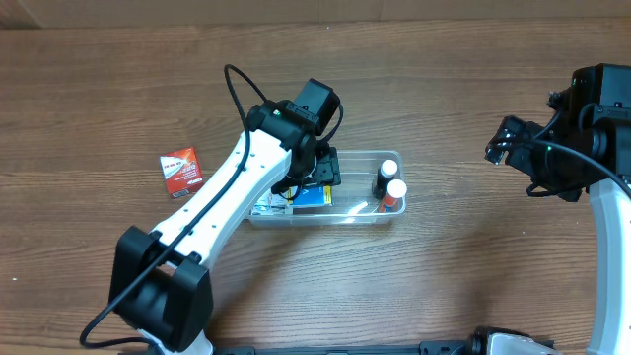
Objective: Pack container
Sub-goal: 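Lower the blue box into the container beside the white box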
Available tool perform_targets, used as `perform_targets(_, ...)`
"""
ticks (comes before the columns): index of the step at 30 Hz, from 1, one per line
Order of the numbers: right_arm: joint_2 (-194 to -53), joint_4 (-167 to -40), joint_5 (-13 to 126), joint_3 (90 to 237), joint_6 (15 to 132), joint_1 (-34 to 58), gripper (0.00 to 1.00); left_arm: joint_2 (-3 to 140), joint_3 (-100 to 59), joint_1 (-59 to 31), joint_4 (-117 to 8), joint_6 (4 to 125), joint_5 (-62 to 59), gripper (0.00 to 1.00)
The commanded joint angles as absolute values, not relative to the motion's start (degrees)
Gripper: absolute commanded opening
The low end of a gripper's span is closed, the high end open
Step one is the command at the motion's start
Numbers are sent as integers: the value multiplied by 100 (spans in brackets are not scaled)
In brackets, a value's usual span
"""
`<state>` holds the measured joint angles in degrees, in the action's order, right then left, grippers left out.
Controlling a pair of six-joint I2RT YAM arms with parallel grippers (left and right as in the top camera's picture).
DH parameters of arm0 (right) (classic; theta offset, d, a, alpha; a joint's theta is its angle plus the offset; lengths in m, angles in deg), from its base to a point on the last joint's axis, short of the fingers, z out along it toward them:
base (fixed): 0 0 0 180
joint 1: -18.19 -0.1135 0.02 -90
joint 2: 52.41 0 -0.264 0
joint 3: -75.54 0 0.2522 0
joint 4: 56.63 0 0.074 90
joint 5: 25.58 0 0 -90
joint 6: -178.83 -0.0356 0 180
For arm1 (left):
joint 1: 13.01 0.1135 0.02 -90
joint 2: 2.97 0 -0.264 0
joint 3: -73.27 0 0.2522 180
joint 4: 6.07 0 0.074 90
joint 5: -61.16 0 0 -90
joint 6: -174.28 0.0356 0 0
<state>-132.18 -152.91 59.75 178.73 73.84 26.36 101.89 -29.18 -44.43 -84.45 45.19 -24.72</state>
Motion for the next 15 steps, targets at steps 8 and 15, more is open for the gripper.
perform_targets(8, -13161, -15280, 5934, 17862, 7408, 2640, 100, 10473, -2979, -4458, -8559, 4397, -2476, 69)
perform_targets(15, -13161, -15282, 5934, 17862, 7408, 2640, 100, 10473, -2979, -4458, -8572, 4401, -2470, 100)
